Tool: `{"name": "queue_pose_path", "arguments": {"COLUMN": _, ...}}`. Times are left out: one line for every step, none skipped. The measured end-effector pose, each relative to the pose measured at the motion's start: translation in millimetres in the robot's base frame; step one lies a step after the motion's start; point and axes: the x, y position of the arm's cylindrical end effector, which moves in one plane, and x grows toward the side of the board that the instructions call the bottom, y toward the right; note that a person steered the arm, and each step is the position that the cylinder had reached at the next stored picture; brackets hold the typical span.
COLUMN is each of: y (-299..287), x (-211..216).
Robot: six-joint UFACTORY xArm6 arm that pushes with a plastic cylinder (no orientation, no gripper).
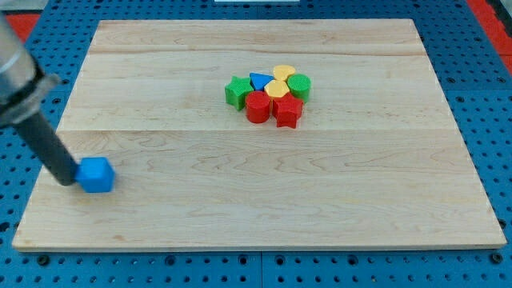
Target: Move the blue cube closer to the green circle and red star
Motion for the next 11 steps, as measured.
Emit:
{"name": "queue_pose_path", "arguments": {"y": 31, "x": 2}}
{"name": "queue_pose_path", "arguments": {"y": 50, "x": 2}}
{"name": "queue_pose_path", "arguments": {"y": 68, "x": 2}}
{"name": "queue_pose_path", "arguments": {"y": 98, "x": 2}}
{"name": "queue_pose_path", "arguments": {"y": 137, "x": 2}}
{"name": "queue_pose_path", "arguments": {"y": 173, "x": 2}}
{"name": "queue_pose_path", "arguments": {"y": 211, "x": 2}}
{"name": "queue_pose_path", "arguments": {"y": 246, "x": 2}}
{"name": "queue_pose_path", "arguments": {"y": 274, "x": 2}}
{"name": "queue_pose_path", "arguments": {"y": 294, "x": 4}}
{"name": "queue_pose_path", "arguments": {"y": 294, "x": 31}}
